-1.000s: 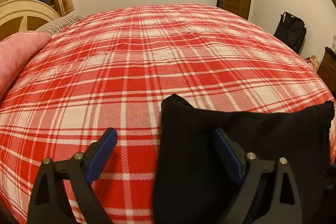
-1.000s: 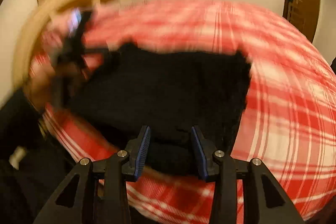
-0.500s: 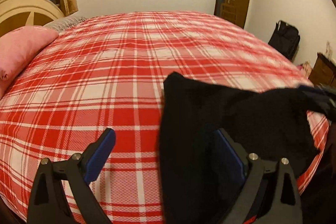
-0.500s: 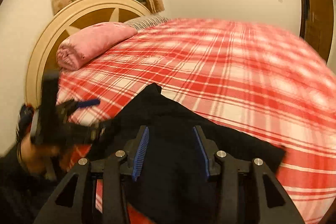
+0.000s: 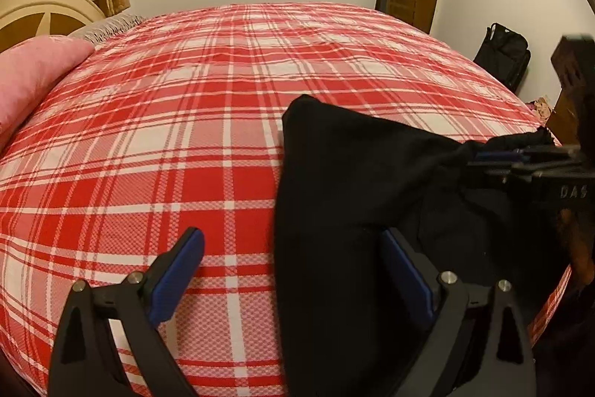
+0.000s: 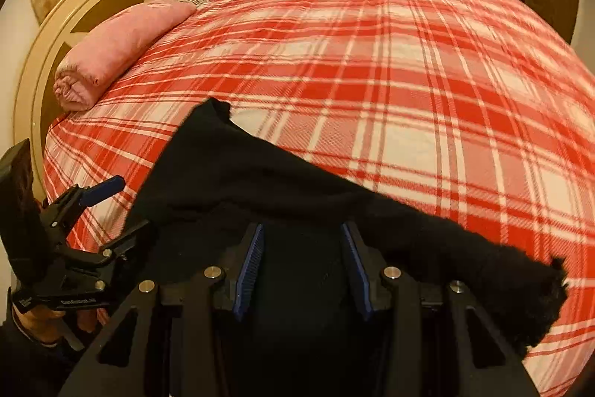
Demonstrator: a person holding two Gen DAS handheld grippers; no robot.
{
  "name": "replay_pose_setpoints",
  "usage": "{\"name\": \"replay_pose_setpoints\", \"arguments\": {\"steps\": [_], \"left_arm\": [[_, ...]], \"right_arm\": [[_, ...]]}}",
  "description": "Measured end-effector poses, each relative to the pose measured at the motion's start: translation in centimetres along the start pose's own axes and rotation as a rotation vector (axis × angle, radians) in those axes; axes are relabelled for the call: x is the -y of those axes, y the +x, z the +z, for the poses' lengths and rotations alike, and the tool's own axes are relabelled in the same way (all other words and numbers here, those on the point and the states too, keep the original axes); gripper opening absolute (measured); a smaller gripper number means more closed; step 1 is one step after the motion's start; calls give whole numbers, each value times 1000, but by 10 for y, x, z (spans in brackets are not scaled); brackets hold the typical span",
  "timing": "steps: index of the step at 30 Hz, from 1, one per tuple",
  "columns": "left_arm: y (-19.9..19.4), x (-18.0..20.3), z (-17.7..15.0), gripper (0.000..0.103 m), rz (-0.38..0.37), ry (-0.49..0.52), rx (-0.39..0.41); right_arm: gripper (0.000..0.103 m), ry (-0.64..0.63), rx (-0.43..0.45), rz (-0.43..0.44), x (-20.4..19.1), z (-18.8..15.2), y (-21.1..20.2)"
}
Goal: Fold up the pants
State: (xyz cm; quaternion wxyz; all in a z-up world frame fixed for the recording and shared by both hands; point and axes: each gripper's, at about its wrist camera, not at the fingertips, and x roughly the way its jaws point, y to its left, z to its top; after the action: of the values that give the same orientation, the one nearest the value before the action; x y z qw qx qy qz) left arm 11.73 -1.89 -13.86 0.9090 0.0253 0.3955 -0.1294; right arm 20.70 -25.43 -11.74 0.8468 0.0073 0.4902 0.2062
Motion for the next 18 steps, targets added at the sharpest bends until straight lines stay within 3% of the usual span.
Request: {"name": "replay_pose_setpoints", "arguments": {"steps": [5,13,14,15,17,18], "left_arm": [[-3,0,-5,97,-10,-4,-8],[-5,13,-28,98,-21,63,-22],[-4,13,-30,99,-23,63,-20],[-4,13,-32,99,-24,63,-12],[-3,13,-32,103,-20,65,-8],[-2,13,-32,103,-24,63,-8]], "right_arm": [[45,-14,41,106,-16,31,-6],[45,43,-134,241,-38,81,73],[45,30,-166,242,-43,83,84],[38,17,-178,212,-46,83,92],[35,1,-219,69,-47,85,116],[35,18,-220,69,-44,86,122]]}}
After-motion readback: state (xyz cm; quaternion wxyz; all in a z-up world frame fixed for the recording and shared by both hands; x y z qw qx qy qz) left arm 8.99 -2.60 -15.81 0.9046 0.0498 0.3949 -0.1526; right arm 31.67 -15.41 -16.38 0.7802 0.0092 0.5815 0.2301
